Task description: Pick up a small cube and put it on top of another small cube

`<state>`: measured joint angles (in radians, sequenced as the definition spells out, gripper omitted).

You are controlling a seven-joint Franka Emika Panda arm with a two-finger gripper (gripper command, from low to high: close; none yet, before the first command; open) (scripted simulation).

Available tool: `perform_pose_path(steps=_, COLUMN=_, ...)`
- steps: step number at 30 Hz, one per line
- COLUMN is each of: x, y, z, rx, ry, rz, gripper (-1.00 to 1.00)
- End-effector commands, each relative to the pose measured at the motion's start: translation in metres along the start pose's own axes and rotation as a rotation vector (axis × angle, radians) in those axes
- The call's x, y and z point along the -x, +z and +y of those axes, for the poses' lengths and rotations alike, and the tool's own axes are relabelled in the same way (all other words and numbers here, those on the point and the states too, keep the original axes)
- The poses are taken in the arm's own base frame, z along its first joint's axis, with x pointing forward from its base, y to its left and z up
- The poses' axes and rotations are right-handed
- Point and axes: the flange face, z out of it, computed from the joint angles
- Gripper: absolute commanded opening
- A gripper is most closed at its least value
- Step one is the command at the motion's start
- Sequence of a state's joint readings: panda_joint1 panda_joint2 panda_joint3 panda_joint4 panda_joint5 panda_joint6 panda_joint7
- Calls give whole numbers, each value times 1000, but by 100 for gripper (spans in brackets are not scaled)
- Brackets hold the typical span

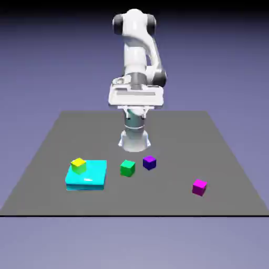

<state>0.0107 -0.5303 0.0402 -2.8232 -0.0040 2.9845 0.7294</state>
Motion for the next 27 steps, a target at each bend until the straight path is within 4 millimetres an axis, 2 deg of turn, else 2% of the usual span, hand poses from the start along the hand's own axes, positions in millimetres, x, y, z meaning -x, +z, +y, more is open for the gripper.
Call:
perform_pose_path(steps=1, x=21, y=18, z=1, rx=54, ry=-45, rz=-69, gripper=0)
perform_pose_path(steps=4, x=85, y=62, z=14, rx=214, ry=-181, rz=-276, gripper=0)
perform_pose_path(steps=7, x=151, y=91, z=37, rx=371, ry=-318, rz=-482, gripper=0)
perform_pose_path(steps=9, x=195, y=102, z=56, rx=473, ry=-412, rz=-619, gripper=0)
perform_pose_path(steps=12, x=256, y=106, z=90, rx=624, ry=-555, rz=-822, gripper=0)
perform_pose_path(steps=14, x=261, y=106, z=94, rx=638, ry=-569, rz=-840, gripper=0)
perform_pose_path(steps=20, x=284, y=137, z=123, rx=640, ry=-570, rz=-834, gripper=0)
perform_pose_path(steps=23, x=295, y=147, z=137, rx=637, ry=-569, rz=-840, gripper=0)
perform_pose_path(steps=24, x=295, y=147, z=137, rx=637, ry=-569, rz=-840, gripper=-100)
perform_pose_path(steps=25, x=295, y=147, z=137, rx=637, ry=-569, rz=-840, gripper=-100)
perform_pose_path(steps=27, x=285, y=139, z=125, rx=639, ry=-570, rz=-835, gripper=-100)
